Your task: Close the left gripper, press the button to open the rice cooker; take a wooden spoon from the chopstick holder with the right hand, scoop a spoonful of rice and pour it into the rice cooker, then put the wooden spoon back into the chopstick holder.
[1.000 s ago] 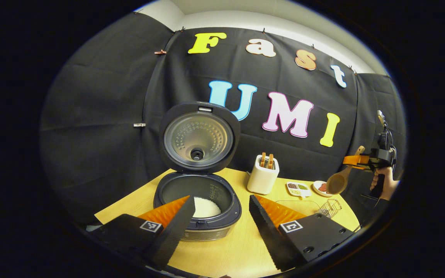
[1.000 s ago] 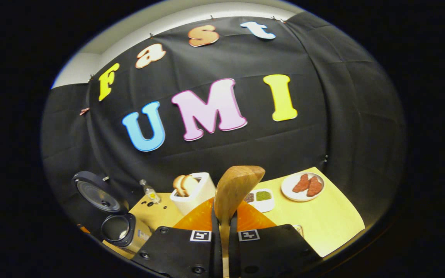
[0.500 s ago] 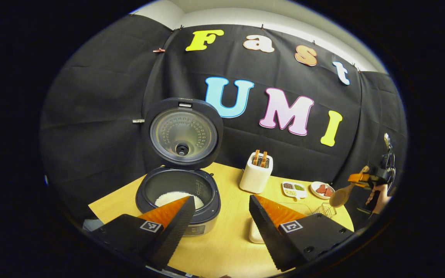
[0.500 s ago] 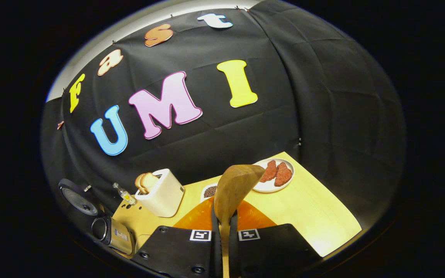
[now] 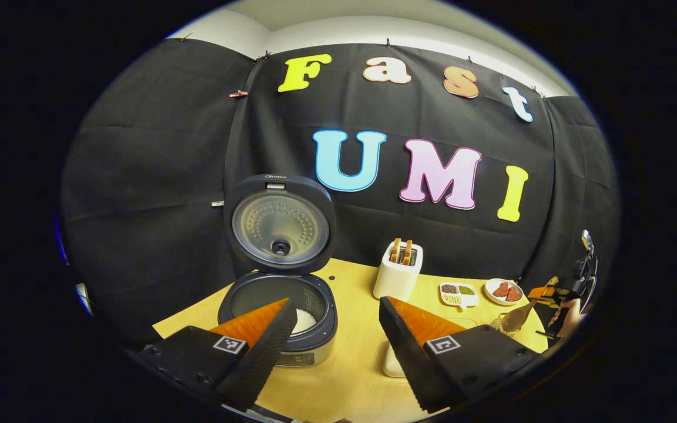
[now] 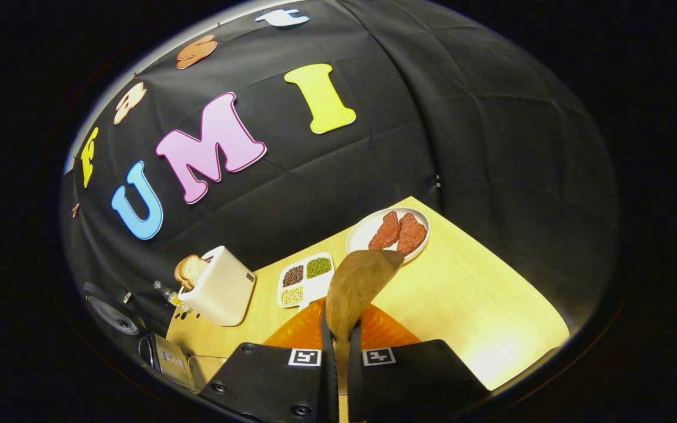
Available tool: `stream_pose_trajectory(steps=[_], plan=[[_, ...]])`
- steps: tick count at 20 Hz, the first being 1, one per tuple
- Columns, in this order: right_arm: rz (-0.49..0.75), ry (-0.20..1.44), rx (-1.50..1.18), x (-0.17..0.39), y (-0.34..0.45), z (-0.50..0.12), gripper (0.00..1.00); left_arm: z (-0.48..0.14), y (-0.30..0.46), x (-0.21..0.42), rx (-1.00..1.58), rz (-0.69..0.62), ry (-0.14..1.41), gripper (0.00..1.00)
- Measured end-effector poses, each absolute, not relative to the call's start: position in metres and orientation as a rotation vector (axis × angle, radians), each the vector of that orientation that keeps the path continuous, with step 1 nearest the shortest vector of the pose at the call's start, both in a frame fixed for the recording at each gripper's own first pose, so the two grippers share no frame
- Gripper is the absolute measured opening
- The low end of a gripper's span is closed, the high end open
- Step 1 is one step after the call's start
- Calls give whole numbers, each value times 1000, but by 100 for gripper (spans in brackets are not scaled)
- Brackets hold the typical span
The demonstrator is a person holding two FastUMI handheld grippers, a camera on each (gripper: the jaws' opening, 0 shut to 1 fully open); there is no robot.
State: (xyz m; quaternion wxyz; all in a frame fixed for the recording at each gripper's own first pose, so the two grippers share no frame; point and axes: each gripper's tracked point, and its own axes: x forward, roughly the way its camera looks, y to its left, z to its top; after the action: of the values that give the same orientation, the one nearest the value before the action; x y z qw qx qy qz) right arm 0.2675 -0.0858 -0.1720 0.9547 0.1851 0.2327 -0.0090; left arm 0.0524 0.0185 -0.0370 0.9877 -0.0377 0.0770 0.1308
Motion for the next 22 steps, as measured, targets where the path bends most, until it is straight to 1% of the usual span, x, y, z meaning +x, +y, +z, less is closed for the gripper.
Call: stream_pose_trajectory(steps=[5, 7, 11, 12, 13, 16, 17, 18, 22], plan=[[-29, 523, 347, 268, -79, -203, 11, -30, 6, 56, -77, 255, 151, 95], [-15, 525, 337, 267, -75, -207, 12, -24, 8, 57, -88, 260, 141, 95], [-1, 503, 317, 265, -72, -206, 17, 3, 27, 61, -129, 307, 79, 96], [-5, 489, 319, 262, -76, -198, 20, 11, 36, 62, -133, 324, 64, 95], [-14, 477, 323, 261, -79, -193, 27, 20, 45, 63, -131, 341, 48, 95], [-37, 435, 305, 248, -89, -175, 100, 53, 78, 68, -73, 399, -18, 96], [-47, 421, 284, 245, -96, -168, 97, 66, 93, 70, -46, 431, -49, 95], [-55, 409, 262, 239, -99, -162, 99, 82, 103, 75, -23, 452, -89, 96], [-75, 361, 185, 216, -110, -134, 98, 115, 121, 103, 54, 448, -162, 95]])
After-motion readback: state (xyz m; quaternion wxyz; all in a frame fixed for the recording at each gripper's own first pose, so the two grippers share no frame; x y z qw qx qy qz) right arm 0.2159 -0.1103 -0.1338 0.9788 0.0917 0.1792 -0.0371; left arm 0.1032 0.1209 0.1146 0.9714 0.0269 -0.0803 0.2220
